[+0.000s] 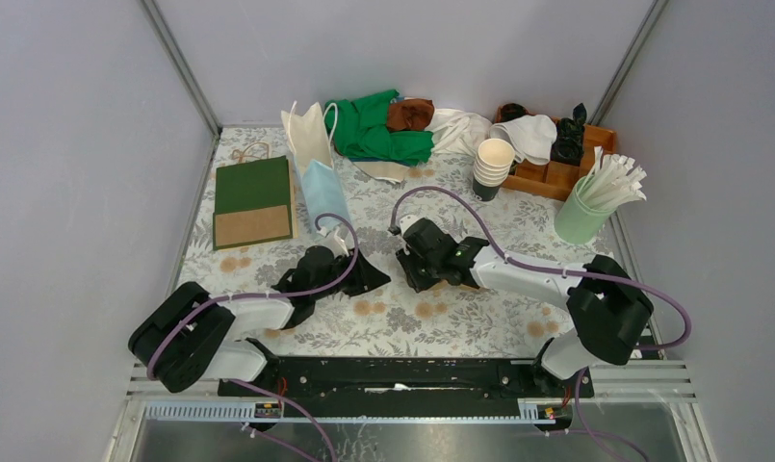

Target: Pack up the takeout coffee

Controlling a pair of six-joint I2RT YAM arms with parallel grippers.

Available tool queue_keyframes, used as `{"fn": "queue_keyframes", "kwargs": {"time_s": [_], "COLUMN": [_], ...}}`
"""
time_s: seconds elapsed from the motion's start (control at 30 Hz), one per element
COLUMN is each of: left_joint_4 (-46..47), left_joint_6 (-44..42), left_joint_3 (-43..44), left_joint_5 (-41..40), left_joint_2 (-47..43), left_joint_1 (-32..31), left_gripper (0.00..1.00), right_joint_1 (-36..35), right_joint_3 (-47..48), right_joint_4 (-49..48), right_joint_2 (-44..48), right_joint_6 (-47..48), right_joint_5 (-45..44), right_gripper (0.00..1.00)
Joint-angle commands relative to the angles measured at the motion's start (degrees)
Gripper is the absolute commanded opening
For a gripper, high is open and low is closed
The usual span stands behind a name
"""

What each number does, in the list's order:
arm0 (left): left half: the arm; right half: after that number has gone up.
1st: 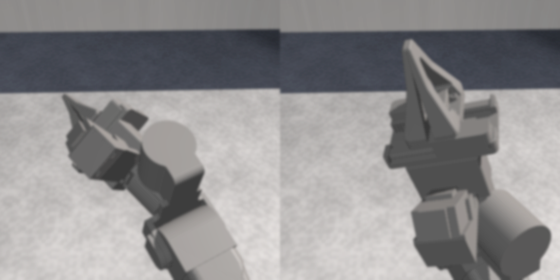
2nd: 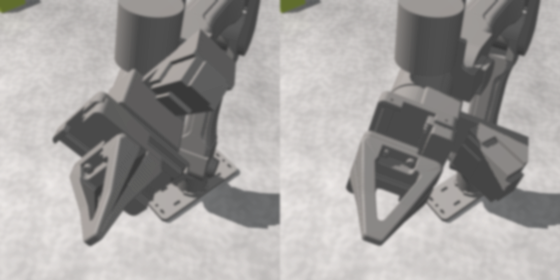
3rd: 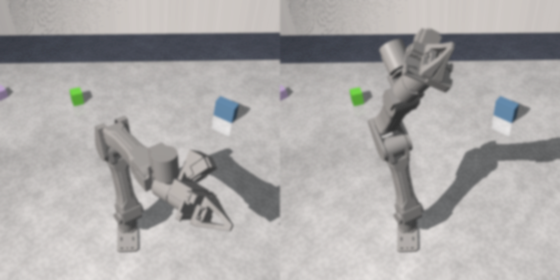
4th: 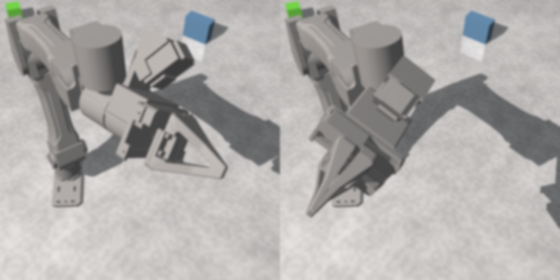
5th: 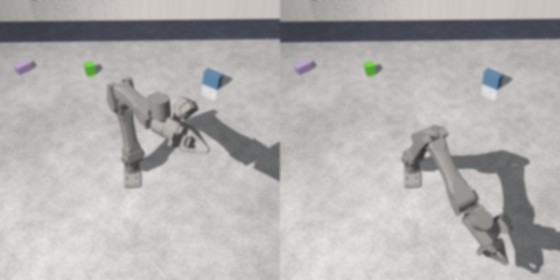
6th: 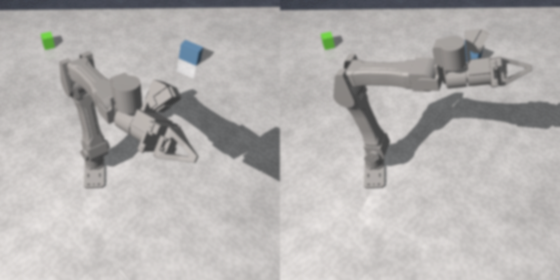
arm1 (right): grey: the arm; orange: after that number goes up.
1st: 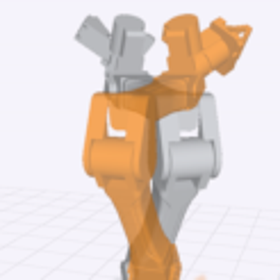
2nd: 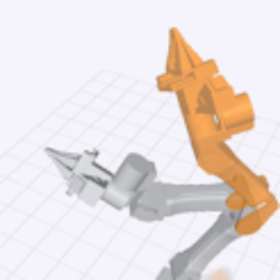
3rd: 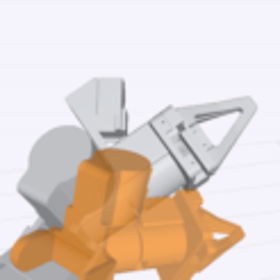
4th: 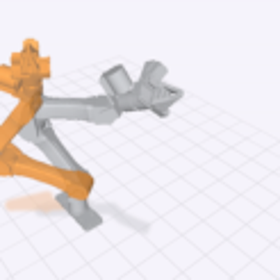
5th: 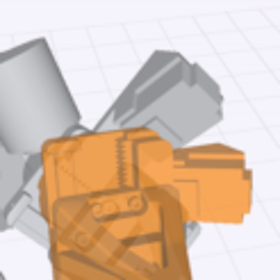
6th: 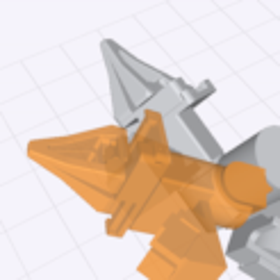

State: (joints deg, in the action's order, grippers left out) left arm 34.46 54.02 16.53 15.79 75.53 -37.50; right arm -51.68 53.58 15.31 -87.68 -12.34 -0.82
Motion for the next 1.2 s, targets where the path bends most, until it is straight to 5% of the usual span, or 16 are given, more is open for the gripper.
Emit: {"fn": "queue_keyframes", "kwargs": {"time_s": [0.0, 0.53, 1.17], "left_joint_4": [4.11, 12.88, 24.57], "left_joint_6": [-0.5, 3.08, 7.13], "left_joint_3": [1.38, -0.36, -3.15], "left_joint_5": [1.46, 5.79, 8.6], "left_joint_2": [0.77, 2.78, 5.65], "left_joint_1": [0.32, 0.5, 0.32], "left_gripper": [0.35, 0.4, 0.37], "right_joint_1": [-0.78, -0.79, -0.79], "right_joint_3": [2.75, -6.96, -5.24], "right_joint_4": [-1.16, -8.88, -9.45], "right_joint_2": [-0.65, 10.77, 12.88], "right_joint_6": [1.22, -1.8, -6.89], "right_joint_5": [0.21, 4.03, -0.13], "right_gripper": [0.26, 0.15, 0.07]}}
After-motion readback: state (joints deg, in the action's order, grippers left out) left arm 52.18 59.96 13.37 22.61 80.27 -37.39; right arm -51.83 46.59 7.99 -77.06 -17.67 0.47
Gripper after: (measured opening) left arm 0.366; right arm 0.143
